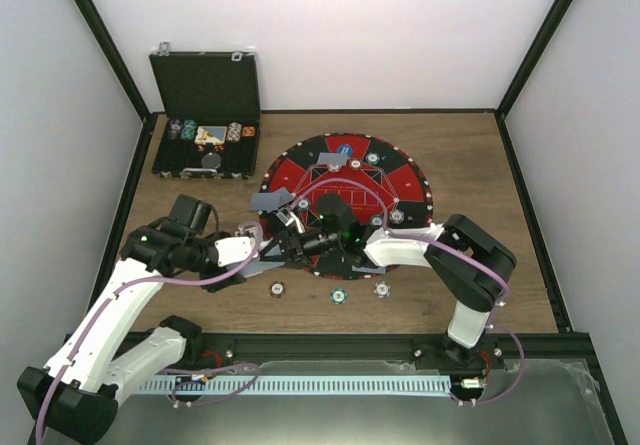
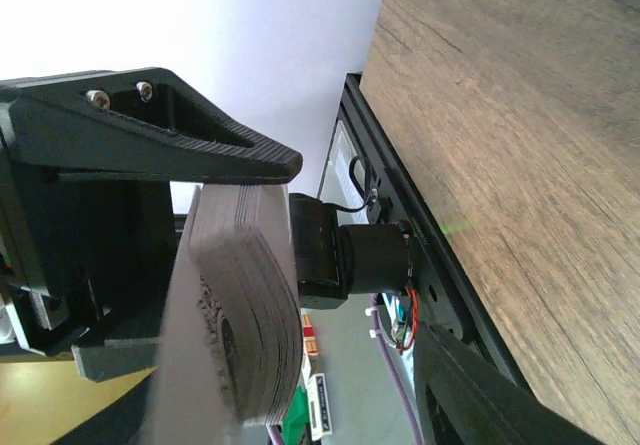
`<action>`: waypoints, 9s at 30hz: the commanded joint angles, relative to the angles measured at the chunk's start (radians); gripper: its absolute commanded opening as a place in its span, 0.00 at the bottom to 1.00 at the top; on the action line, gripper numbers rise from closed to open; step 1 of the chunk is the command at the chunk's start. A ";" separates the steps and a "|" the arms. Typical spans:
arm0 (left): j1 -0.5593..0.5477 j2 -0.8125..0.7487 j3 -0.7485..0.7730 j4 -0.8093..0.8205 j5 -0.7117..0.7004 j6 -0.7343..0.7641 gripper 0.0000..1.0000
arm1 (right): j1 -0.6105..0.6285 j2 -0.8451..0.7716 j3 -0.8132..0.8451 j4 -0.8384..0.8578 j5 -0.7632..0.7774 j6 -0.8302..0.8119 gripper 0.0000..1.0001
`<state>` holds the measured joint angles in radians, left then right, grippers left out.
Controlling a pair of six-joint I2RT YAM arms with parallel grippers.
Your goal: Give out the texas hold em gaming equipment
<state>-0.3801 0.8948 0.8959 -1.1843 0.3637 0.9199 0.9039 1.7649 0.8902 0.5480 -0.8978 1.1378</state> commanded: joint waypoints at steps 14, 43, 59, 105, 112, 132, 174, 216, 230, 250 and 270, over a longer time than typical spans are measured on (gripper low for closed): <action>0.004 -0.001 0.035 0.012 0.027 0.008 0.07 | -0.078 -0.197 -0.033 -0.194 0.046 -0.077 0.03; 0.003 0.024 0.048 0.001 -0.007 0.004 0.07 | -0.628 0.624 1.020 -0.928 0.180 -0.512 0.01; 0.004 0.019 0.049 -0.018 -0.032 0.020 0.07 | -0.645 0.792 1.214 -0.985 0.242 -0.519 0.02; 0.004 0.034 0.058 -0.005 -0.008 0.010 0.07 | -0.647 0.300 0.885 -0.988 0.317 -0.516 0.66; 0.003 0.029 0.046 0.006 0.014 0.004 0.07 | -0.435 -0.068 0.311 -0.698 0.255 -0.374 0.84; 0.002 0.024 0.048 0.011 0.048 0.000 0.07 | 0.020 -0.252 -0.063 -0.143 0.160 -0.036 0.83; 0.002 0.016 0.069 -0.001 0.050 0.005 0.07 | 0.010 -0.018 -0.021 -0.049 0.076 0.003 0.59; 0.003 0.026 0.055 0.011 0.039 0.010 0.07 | -0.400 -0.542 -0.260 -0.644 0.131 -0.299 0.01; 0.003 0.030 0.056 0.009 0.039 0.008 0.07 | -0.505 -0.508 -0.339 -0.846 0.320 -0.426 0.05; 0.003 0.033 0.059 0.008 0.045 0.011 0.07 | -0.495 -0.576 -0.172 -1.131 0.705 -0.435 0.52; 0.002 0.032 0.065 0.006 0.043 0.000 0.07 | 0.001 -0.260 0.027 -0.317 0.144 -0.051 0.82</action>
<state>-0.3801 0.9367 0.9295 -1.1904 0.3832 0.9192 0.8551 1.4364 0.8371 0.0654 -0.6746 1.0210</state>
